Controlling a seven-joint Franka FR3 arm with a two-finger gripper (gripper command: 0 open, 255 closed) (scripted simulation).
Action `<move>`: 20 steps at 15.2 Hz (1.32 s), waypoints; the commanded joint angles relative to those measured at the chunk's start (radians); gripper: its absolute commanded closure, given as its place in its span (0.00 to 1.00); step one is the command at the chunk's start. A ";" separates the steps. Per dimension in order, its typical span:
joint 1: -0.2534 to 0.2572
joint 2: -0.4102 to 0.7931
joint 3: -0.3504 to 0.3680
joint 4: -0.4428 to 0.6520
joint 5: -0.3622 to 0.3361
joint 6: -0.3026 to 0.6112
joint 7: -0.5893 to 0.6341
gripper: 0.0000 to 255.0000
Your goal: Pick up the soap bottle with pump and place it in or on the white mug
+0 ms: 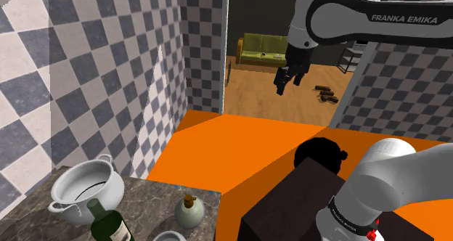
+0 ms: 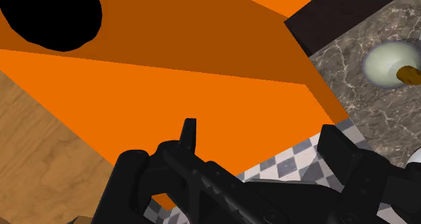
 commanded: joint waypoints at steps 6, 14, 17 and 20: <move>0.029 0.067 0.066 -0.070 0.045 0.111 0.079 0.00; 0.072 0.239 0.176 -0.124 0.102 0.301 0.205 0.00; 0.084 0.323 0.218 -0.125 0.113 0.374 0.254 0.00; 0.093 0.417 0.261 -0.115 0.115 0.444 0.306 0.00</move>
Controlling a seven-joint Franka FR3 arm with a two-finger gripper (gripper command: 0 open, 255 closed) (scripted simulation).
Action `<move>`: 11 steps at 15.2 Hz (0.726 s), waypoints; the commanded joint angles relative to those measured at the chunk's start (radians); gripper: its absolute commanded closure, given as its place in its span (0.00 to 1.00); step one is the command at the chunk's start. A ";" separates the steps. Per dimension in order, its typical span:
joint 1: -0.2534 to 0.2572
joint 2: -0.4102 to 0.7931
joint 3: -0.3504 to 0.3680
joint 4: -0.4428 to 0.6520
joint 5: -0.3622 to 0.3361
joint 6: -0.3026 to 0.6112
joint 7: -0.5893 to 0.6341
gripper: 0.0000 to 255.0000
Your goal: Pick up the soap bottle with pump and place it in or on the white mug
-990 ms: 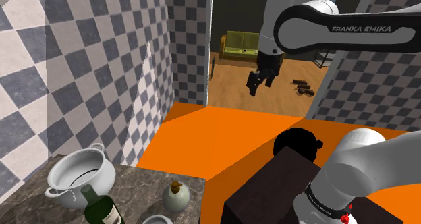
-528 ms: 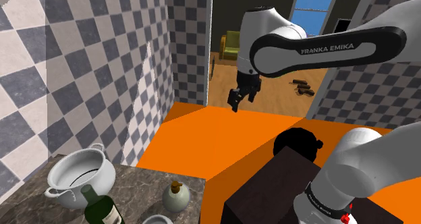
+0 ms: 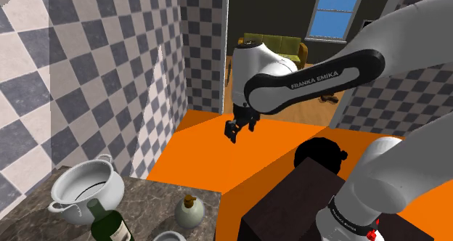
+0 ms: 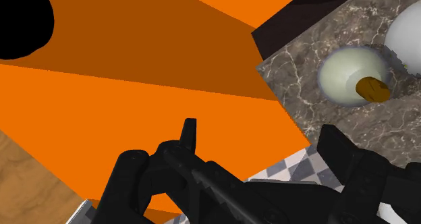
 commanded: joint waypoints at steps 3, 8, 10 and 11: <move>0.007 0.142 0.056 0.036 -0.013 0.090 0.075 0.00; 0.018 0.328 0.114 0.096 -0.066 0.187 0.184 0.00; 0.027 0.406 0.130 0.128 -0.100 0.220 0.233 0.00; 0.033 0.446 0.136 0.146 -0.119 0.234 0.258 0.00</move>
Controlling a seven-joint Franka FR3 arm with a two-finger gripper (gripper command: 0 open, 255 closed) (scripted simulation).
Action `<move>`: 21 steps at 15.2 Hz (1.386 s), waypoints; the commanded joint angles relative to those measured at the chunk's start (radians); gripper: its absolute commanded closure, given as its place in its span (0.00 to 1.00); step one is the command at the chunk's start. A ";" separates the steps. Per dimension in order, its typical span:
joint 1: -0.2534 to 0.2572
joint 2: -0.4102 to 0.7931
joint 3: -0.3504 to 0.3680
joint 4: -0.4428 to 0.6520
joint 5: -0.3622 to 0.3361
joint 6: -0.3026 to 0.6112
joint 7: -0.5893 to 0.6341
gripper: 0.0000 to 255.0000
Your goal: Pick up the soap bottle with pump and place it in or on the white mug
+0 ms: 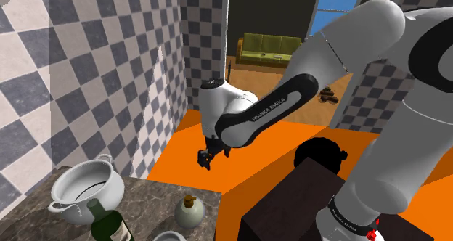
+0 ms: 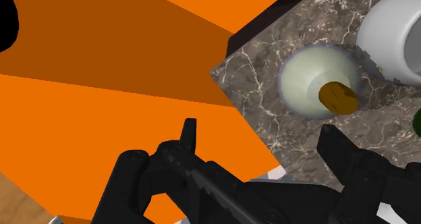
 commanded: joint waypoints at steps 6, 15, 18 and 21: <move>0.072 0.291 0.006 0.163 -0.143 0.075 0.172 0.00; 0.193 0.570 -0.045 0.360 -0.243 0.120 0.285 0.00; 0.203 0.601 -0.060 0.363 -0.260 0.148 0.297 0.00; 0.213 0.629 -0.073 0.367 -0.274 0.172 0.306 0.00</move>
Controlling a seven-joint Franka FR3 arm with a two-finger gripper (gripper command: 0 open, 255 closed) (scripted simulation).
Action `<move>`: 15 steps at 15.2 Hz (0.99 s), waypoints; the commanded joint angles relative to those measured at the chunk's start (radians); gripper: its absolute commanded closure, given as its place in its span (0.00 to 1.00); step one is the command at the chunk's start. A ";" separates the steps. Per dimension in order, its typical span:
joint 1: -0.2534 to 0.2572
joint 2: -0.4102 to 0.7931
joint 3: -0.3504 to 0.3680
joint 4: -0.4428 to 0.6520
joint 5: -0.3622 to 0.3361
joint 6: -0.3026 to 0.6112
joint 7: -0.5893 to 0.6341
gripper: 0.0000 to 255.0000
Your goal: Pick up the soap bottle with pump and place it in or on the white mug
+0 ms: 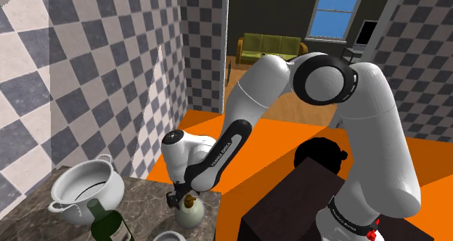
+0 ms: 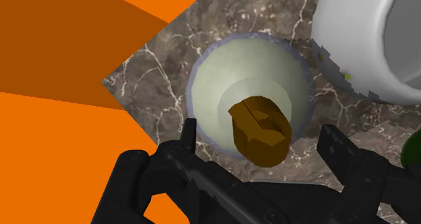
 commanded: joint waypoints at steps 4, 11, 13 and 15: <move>0.005 0.011 -0.005 0.003 -0.005 0.008 0.004 0.00; 0.005 0.011 -0.005 0.003 -0.005 0.008 0.004 1.00; 0.005 0.011 -0.005 0.003 -0.005 0.008 0.004 1.00; 0.005 0.012 -0.005 0.005 -0.005 0.007 0.004 1.00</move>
